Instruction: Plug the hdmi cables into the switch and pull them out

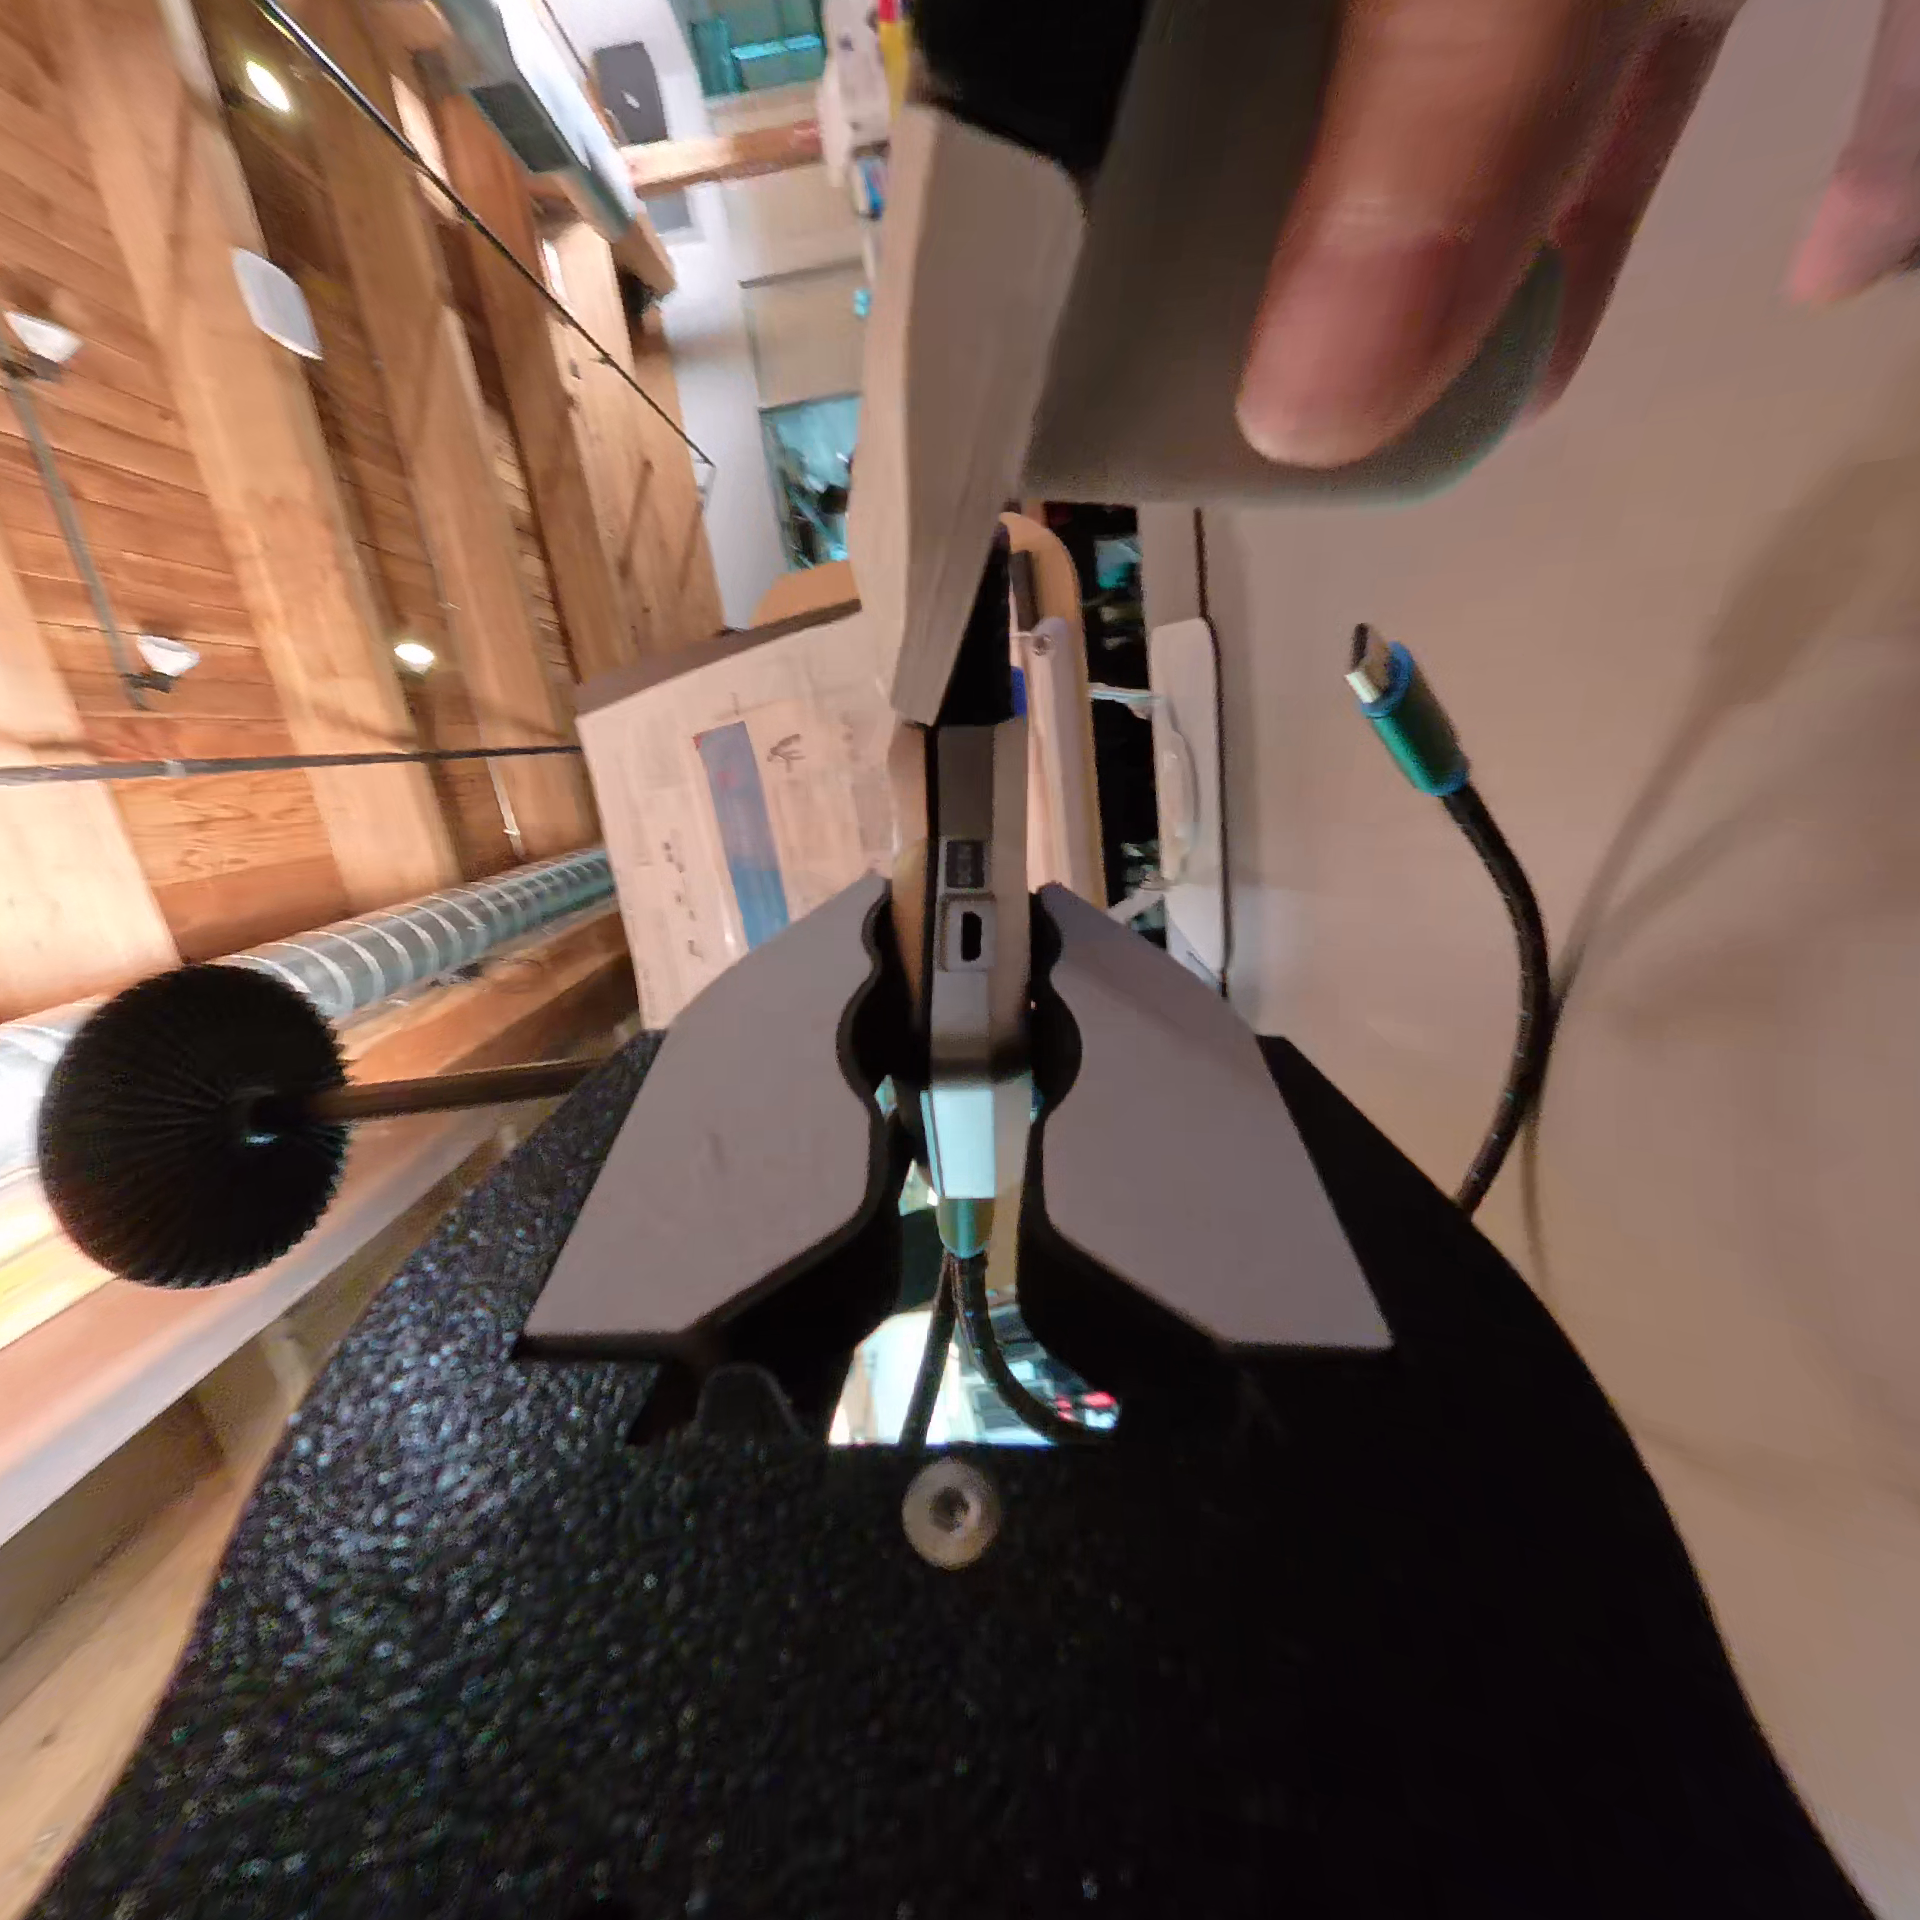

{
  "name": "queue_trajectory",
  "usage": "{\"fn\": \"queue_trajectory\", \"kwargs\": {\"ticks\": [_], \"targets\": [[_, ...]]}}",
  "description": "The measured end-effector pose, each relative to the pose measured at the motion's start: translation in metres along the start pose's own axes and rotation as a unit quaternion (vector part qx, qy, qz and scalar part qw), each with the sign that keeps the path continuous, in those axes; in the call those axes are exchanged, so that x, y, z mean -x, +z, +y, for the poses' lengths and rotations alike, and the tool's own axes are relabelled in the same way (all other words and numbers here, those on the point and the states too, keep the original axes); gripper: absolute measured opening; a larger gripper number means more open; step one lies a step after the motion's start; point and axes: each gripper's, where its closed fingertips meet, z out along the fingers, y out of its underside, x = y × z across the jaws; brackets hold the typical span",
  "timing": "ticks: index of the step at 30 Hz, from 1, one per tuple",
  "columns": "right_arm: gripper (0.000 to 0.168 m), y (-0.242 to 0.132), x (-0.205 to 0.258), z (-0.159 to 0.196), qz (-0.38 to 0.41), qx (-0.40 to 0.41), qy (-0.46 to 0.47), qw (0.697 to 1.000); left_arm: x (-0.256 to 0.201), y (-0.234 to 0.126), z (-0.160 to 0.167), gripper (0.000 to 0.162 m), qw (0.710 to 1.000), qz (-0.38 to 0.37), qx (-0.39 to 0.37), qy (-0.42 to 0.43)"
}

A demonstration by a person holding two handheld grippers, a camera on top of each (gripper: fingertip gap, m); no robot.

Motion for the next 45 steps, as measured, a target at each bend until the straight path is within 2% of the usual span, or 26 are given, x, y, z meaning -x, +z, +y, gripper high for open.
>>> {"fn": "queue_trajectory", "kwargs": {"ticks": [5, 7, 10, 17, 20, 23, 26, 29, 30, 33, 36, 39, 45], "targets": [[0.022, 0.001, 0.000, -0.003, 0.001, -0.010, 0.016, 1.000, 0.005, 0.000, 0.001, 0.021, 1.000, 0.008, 0.018, -0.010], [0.029, 0.001, -0.003, -0.001, 0.010, -0.008, 0.023, 1.000, 0.007, 0.000, 0.002, 0.021, 1.000, 0.000, 0.022, -0.012], [0.022, 0.001, 0.000, -0.001, 0.001, -0.005, 0.017, 1.000, 0.008, 0.000, 0.002, 0.021, 1.000, 0.002, 0.018, -0.009], [0.022, 0.001, 0.001, 0.000, 0.004, 0.021, 0.010, 1.000, 0.006, -0.001, 0.002, 0.021, 1.000, 0.009, 0.017, -0.012], [0.023, 0.002, 0.000, 0.001, 0.006, 0.023, 0.026, 0.999, 0.007, -0.001, 0.002, 0.024, 0.999, 0.014, 0.013, -0.043], [0.023, -0.001, -0.006, 0.000, 0.017, 0.019, 0.041, 0.999, 0.010, -0.010, -0.003, 0.033, 0.989, 0.051, -0.021, -0.137], [0.023, -0.008, -0.013, -0.003, 0.023, 0.011, 0.047, 0.999, 0.028, -0.040, -0.017, 0.042, 0.944, 0.140, -0.104, -0.279], [0.023, -0.013, -0.013, -0.011, 0.000, -0.011, 0.060, 0.998, 0.076, -0.070, -0.013, 0.032, 0.869, 0.220, -0.191, -0.400], [0.023, -0.014, -0.010, -0.014, -0.012, -0.019, 0.062, 0.998, 0.087, -0.072, -0.003, 0.030, 0.855, 0.242, -0.197, -0.415], [0.023, -0.016, 0.000, -0.019, -0.053, -0.031, 0.065, 0.996, 0.093, -0.058, 0.032, 0.031, 0.844, 0.306, -0.188, -0.398], [0.023, -0.015, 0.014, -0.023, -0.094, -0.043, 0.063, 0.993, 0.067, -0.046, 0.053, 0.030, 0.824, 0.397, -0.168, -0.369], [0.023, -0.014, 0.024, -0.022, -0.122, -0.042, 0.050, 0.990, 0.041, -0.043, 0.054, 0.032, 0.792, 0.468, -0.158, -0.358], [0.023, -0.012, 0.039, -0.021, -0.162, -0.038, 0.044, 0.985, 0.014, -0.047, 0.042, 0.026, 0.735, 0.556, -0.166, -0.350]]}}
